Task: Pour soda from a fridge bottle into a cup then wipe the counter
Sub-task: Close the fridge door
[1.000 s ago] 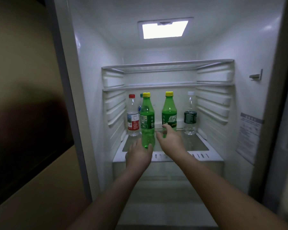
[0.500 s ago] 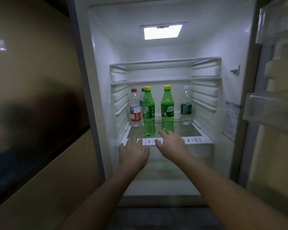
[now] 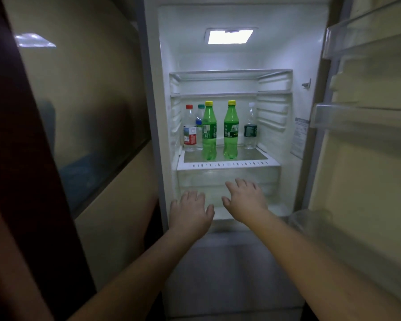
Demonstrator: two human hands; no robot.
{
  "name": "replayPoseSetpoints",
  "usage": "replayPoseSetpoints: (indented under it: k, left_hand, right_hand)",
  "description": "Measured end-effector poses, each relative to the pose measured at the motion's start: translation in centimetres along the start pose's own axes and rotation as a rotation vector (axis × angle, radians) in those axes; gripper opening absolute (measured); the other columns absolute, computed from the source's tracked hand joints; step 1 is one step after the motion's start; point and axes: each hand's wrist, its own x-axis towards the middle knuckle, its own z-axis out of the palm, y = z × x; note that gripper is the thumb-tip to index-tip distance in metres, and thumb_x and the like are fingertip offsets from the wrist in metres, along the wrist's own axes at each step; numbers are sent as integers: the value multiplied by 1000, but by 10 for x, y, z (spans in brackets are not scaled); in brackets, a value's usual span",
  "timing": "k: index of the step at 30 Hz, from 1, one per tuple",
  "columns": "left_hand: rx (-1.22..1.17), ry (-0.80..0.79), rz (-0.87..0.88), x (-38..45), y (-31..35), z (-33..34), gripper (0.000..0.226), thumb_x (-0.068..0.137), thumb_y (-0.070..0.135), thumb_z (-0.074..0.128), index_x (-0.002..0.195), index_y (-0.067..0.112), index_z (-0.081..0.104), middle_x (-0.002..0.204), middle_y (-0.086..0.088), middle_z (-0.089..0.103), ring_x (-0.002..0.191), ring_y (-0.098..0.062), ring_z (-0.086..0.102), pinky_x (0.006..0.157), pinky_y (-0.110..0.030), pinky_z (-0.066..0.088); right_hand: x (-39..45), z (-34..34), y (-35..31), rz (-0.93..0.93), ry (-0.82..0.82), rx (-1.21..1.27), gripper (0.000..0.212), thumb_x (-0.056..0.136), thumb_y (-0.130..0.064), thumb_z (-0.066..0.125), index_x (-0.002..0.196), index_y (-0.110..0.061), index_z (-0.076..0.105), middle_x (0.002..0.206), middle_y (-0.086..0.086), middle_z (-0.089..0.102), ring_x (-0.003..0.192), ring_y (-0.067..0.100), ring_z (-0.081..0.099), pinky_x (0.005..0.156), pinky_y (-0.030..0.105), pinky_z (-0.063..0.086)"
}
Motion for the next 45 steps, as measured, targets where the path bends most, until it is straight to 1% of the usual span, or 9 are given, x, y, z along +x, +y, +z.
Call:
replayPoseSetpoints:
  k: [7,12,19,25,32,35,39,42,45]
  left_hand:
    - [-15,23,104,-53,18,-31,58,98,53,28,149,26,30,156,3,29,143,-17,24,110,-46,27]
    - [20,70,132,-83,24,-50,56,99,52,28,148,24,33,154,4,33,141,-17,27,109,-45,29]
    - [46,41,155,-134,44,-64,57,99,54,25,149,25,33,156,2,33,144,-20,24,113,-44,24]
    - [30,-2,142,-184,85,-78,60,100,55,24,152,25,28,159,1,28,147,-21,20,117,-42,18]
    - [-13,19,203,-245,147,-104,56,101,50,26,152,28,27,158,7,29,146,-16,21,116,-37,17]
    - [-15,19,194,-274,171,-111,58,100,52,21,151,26,30,157,6,30,145,-15,23,114,-36,20]
    - [4,25,224,-308,202,-117,88,78,59,-5,147,25,37,152,6,38,141,-15,30,109,-36,27]
    - [2,22,301,-321,223,-119,87,78,59,-2,147,25,39,150,6,42,139,-15,34,108,-36,29]
    - [-7,33,374,-332,240,-115,77,84,57,11,141,23,49,143,3,51,134,-19,43,104,-39,35]
  right_hand:
    - [-66,-28,-6,31,17,22,53,94,-46,40,143,-24,36,145,6,40,133,25,34,107,37,24]
    - [-110,-44,-6,21,33,13,53,94,-47,41,143,-27,35,144,2,40,132,23,34,105,37,26]
    - [-166,-70,8,-1,16,36,52,95,-43,39,145,-28,32,150,3,34,137,23,29,111,39,23]
    - [-227,-91,34,-18,24,39,56,94,-44,40,147,-27,31,150,4,34,137,24,30,109,38,24]
    - [-318,-120,71,-53,4,105,58,94,-42,43,147,-25,28,154,5,28,139,25,26,108,37,26]
    - [-353,-134,87,-68,15,111,62,92,-42,45,149,-25,25,153,5,28,136,25,30,106,36,28]
    - [-392,-149,102,-66,17,140,60,92,-42,45,147,-25,29,148,4,35,135,23,30,106,35,28]
    - [-418,-162,117,-46,55,148,57,93,-41,45,146,-25,32,149,5,35,138,23,28,109,33,25]
    - [-444,-172,135,-16,76,153,57,94,-39,44,147,-24,31,152,5,31,140,23,25,112,34,22]
